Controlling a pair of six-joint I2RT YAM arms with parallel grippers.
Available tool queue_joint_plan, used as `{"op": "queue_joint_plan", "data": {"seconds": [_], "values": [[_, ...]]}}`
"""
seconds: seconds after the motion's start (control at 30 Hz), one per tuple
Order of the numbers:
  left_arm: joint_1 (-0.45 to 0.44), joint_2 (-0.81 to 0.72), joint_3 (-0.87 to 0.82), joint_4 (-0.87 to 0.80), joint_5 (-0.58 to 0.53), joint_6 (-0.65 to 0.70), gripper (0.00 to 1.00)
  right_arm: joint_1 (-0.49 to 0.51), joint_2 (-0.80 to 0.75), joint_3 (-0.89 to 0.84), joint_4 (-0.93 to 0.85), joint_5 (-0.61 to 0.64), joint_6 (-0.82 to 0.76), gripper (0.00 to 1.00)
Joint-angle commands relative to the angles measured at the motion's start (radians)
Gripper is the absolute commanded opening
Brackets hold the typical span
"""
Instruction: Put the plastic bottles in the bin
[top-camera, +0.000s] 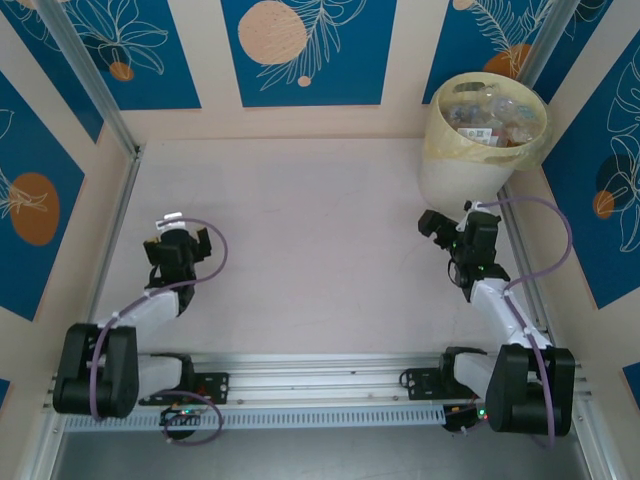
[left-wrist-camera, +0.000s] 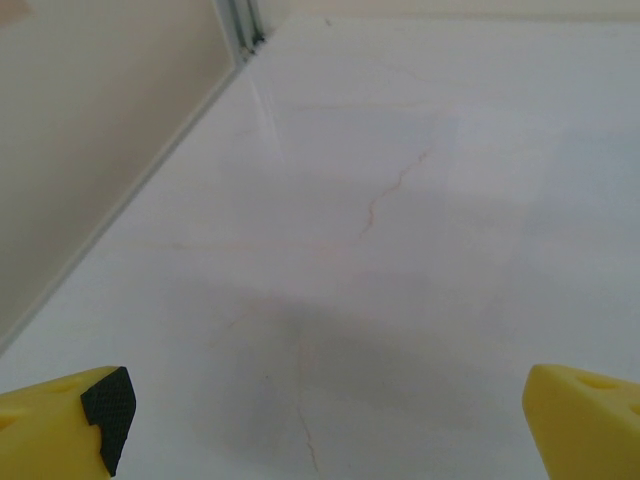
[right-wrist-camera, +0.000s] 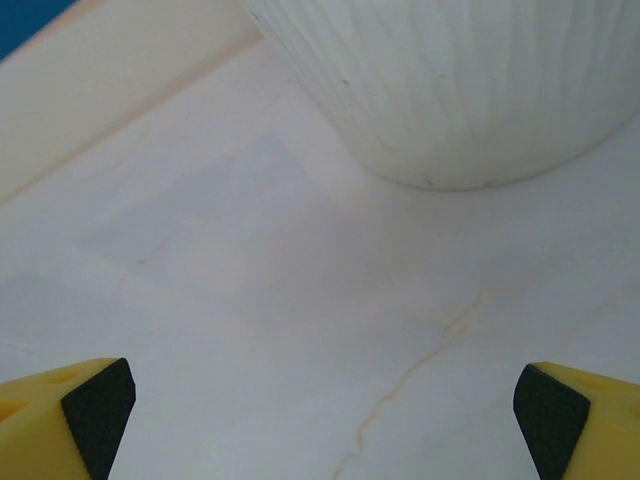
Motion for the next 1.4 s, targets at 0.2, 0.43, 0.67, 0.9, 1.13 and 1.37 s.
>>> {"op": "queue_joint_plan", "data": {"seconds": [0.2,0.43,0.67,0.9,1.13,1.37], "values": [[0.022,0.189,-0.056,0.411,0.336,0.102,1.0,0.021,0.07,-0.058,0.175,0.063,-0.154,0.99],[-0.041,0.296,-0.022,0.444,0.134,0.107,1.0,0.067,0.11,-0.14,0.393,0.04,-0.27,0.99],[-0.038,0.29,-0.017,0.43,0.129,0.101,1.0,0.116,0.253,-0.174,0.675,-0.005,-0.374,0.99],[-0.039,0.289,-0.017,0.427,0.132,0.101,1.0,0.122,0.453,-0.133,0.753,-0.064,-0.399,0.99],[-0.039,0.29,-0.017,0.428,0.13,0.1,1.0,0.092,0.441,-0.094,0.674,-0.059,-0.361,0.99],[-0.038,0.289,-0.017,0.427,0.131,0.1,1.0,0.086,0.442,-0.09,0.666,-0.076,-0.36,0.99]]}}
